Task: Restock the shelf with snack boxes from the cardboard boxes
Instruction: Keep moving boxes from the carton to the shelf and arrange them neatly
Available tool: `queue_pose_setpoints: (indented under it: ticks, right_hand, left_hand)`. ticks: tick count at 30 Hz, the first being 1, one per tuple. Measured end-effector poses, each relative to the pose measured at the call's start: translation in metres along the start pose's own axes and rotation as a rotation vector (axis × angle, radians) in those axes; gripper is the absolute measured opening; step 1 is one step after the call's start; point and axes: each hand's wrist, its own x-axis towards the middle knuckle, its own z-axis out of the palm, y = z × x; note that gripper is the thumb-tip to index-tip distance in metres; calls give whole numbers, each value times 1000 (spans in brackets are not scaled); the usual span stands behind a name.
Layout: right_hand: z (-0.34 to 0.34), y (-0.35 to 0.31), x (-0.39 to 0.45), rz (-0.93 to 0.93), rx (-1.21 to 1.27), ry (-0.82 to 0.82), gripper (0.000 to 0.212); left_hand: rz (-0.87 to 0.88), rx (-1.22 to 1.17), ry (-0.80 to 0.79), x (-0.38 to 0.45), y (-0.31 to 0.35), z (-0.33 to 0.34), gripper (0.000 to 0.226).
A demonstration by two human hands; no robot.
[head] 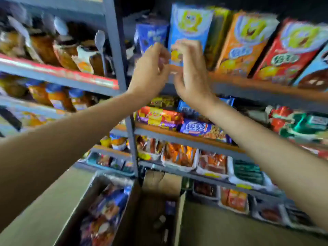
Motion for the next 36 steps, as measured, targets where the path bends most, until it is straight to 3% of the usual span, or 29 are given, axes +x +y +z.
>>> queue_pose_setpoints:
  ticks: [4,8,13,16,19,23,28,32,36]
  right_hand:
    - [107,-29,-136,101,20,-549,46]
    - [197,-36,-289,191,-88,-964,39]
    - [268,-10,-482,692,-306,-1525,50]
    - [312,19,-575,757,-367,-1643,60]
    - [356,53,-650,487,-426,-1791,71]
    - [420,85,-730,73,-470,-1902,70]
    - [461,108,-798,-120,-497,-1926,76]
    - [472,116,-803,21,-334,-1849,69]
    - [450,105,-739,645,113,-1815,74]
  left_hand:
    - [-466,195,-156,-134,-144,-3,23]
    - [-745,253,-397,-251,-239,30,23]
    - [-980,287,-659,-385,-340,115,33]
    - [-1036,254,-706,-440,-403,174,36]
    - [-1045,235,-794,-492,-459,236,32]
    - [-1096,241,-894,-549,-513,303,38]
    - [-1060,259,-987,-596,-550,342,40]
    - [-1050,272,-984,-592,-561,348,35]
    - [-1031,319,-983,-556,-533,340,46]
